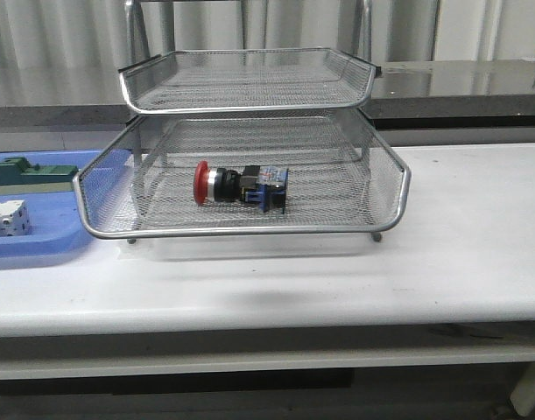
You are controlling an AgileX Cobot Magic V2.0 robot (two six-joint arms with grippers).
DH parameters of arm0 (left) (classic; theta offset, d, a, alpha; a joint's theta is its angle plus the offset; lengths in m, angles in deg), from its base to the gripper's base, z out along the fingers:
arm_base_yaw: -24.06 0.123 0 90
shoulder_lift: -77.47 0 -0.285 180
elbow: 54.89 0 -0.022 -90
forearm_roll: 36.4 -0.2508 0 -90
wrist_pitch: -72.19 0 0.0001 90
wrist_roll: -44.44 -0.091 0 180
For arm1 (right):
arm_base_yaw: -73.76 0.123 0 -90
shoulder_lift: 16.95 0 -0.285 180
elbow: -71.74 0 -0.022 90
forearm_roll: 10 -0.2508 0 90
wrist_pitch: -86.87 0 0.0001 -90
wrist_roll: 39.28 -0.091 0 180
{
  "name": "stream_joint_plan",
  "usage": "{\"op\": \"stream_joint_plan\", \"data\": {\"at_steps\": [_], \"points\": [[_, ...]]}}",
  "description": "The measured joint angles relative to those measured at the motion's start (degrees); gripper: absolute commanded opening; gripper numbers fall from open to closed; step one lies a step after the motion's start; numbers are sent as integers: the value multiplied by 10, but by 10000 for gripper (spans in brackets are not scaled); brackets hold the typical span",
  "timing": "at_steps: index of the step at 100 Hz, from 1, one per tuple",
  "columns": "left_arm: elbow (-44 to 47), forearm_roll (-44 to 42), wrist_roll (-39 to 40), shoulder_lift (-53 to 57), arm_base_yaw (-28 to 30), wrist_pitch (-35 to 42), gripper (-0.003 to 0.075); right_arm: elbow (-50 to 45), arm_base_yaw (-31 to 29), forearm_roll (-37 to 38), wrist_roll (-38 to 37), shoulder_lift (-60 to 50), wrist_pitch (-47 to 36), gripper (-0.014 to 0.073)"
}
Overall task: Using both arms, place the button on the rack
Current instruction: 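Release the button onto the tray mesh and raise the left gripper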
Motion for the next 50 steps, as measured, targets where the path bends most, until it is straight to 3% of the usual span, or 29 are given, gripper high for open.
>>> {"op": "stream_joint_plan", "data": {"at_steps": [24, 50], "points": [[0, 0, 0, 2, 0, 2, 302, 0, 0, 0, 0, 0, 0, -69], [0, 0, 0, 2, 0, 3, 48, 0, 0, 0, 0, 0, 0, -69]]}}
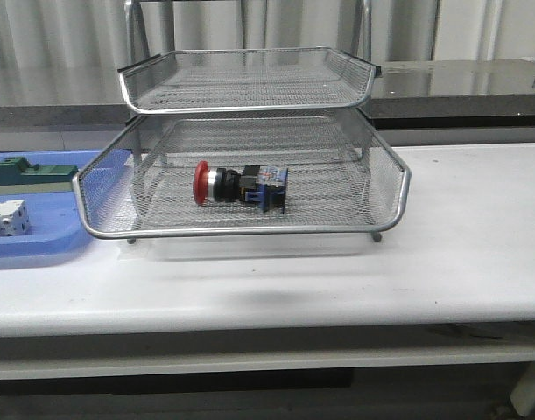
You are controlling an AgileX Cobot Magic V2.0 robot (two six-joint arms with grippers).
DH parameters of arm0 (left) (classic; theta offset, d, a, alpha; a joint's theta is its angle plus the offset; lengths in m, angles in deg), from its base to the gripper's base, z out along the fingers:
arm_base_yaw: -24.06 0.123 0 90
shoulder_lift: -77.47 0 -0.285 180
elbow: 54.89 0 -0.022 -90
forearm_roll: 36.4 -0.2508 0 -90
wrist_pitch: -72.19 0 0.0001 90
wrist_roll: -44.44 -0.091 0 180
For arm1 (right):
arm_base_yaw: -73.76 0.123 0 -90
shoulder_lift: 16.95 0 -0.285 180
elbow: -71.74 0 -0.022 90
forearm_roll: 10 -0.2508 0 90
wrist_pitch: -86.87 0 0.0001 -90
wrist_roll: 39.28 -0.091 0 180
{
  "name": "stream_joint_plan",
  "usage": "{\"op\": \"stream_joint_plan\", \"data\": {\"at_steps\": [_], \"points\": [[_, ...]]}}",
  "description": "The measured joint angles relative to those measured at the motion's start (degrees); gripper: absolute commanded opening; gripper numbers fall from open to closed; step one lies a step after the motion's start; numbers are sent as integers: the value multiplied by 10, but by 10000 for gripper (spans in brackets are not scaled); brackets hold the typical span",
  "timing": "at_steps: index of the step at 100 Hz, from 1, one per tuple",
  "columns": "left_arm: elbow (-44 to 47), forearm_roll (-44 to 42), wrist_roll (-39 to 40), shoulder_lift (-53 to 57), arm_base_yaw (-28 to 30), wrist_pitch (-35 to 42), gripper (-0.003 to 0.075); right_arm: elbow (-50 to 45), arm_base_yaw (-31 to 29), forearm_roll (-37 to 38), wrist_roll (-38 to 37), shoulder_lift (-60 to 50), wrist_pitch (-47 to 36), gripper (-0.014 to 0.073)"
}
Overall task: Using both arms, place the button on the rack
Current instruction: 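Release the button onto the tray mesh and raise the left gripper, then push the middle tray back into the rack with the right gripper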
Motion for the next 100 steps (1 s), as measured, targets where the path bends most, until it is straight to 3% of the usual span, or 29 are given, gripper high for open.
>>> {"op": "stream_joint_plan", "data": {"at_steps": [6, 53, 85, 100], "points": [[0, 0, 0, 0, 0, 0, -23, 0, 0, 0, 0, 0, 0, -69], [0, 0, 0, 0, 0, 0, -21, 0, 0, -12, 0, 0, 0, -69], [0, 0, 0, 0, 0, 0, -21, 0, 0, -146, 4, 61, -27, -68], [0, 0, 0, 0, 0, 0, -21, -1, 0, -222, 48, 133, -31, -66]]}}
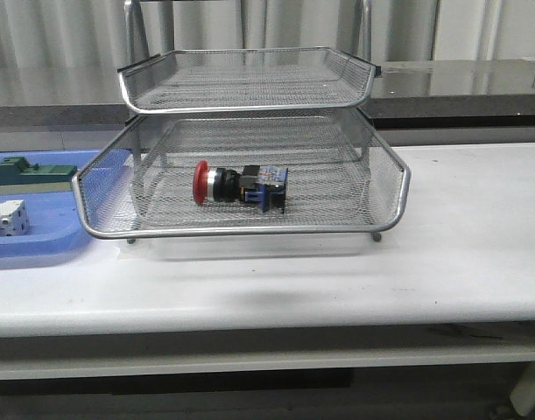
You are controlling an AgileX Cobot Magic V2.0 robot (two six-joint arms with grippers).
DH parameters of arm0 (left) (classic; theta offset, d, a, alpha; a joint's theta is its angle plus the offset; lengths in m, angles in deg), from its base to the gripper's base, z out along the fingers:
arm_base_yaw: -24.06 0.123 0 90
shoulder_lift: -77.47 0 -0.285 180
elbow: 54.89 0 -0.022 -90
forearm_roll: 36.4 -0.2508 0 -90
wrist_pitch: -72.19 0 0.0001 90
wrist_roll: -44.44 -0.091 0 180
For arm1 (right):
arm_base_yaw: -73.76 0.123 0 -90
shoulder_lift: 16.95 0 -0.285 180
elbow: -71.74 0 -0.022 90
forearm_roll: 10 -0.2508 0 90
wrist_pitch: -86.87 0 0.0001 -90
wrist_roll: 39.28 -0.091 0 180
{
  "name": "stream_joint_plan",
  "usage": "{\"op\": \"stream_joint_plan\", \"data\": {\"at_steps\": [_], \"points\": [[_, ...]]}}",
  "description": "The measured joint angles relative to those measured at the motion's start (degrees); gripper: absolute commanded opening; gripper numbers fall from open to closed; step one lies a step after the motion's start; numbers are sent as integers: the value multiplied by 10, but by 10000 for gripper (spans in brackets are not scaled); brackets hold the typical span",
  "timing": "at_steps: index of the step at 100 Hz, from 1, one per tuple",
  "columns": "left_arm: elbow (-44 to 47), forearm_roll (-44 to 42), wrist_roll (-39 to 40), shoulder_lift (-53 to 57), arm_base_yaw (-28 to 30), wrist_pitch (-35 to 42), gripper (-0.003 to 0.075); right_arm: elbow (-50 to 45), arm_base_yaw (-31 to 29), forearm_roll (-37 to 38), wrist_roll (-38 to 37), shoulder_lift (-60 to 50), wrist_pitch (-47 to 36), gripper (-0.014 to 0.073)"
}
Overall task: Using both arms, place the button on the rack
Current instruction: 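Push the middle tray back into the rack with the right gripper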
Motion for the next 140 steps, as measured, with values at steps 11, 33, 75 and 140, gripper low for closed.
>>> {"op": "stream_joint_plan", "data": {"at_steps": [11, 33, 75, 140], "points": [[0, 0, 0, 0, 0, 0, -21, 0, 0, -44, 31, 51, -15, -66], [0, 0, 0, 0, 0, 0, -21, 0, 46, -73, 55, 149, -65, -66], [0, 0, 0, 0, 0, 0, -21, 0, 227, -116, 57, 333, -205, -65], [0, 0, 0, 0, 0, 0, -21, 50, 291, -142, 57, 506, -341, -65]]}}
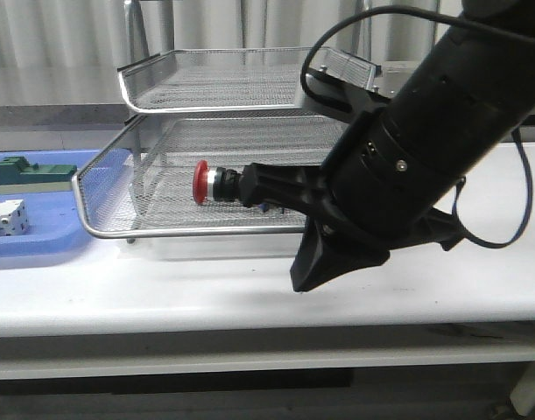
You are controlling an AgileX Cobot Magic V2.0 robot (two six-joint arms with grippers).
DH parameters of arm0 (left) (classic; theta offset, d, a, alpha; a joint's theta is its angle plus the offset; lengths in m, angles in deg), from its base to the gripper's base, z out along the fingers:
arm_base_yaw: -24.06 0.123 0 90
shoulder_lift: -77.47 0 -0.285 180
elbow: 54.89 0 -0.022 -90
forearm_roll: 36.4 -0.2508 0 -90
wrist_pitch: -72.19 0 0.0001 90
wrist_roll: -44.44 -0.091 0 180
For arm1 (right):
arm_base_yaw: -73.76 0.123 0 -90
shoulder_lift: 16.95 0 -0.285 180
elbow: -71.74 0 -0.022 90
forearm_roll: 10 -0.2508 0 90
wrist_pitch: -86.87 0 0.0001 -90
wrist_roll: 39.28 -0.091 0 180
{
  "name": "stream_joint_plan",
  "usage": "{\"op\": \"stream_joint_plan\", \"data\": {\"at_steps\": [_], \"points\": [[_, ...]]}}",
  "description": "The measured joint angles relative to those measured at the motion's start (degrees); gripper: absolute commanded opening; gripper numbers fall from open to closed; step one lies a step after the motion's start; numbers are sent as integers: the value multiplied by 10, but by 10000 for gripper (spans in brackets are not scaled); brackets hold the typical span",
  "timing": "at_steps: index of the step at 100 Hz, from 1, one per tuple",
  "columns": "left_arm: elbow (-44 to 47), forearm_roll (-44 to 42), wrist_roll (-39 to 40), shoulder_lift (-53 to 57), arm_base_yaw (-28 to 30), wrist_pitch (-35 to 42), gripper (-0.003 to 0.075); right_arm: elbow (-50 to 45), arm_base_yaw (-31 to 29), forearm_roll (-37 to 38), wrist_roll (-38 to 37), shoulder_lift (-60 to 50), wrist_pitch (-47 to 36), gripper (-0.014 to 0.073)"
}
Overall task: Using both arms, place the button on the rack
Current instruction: 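Push the middle tray back into the rack with the right gripper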
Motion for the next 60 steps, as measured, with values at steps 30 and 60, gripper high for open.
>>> {"op": "stream_joint_plan", "data": {"at_steps": [30, 60], "points": [[0, 0, 0, 0, 0, 0, -21, 70, 0, 38, 0, 52, -21, -65], [0, 0, 0, 0, 0, 0, -21, 141, -29, 70, 0, 106, -22, -65]]}}
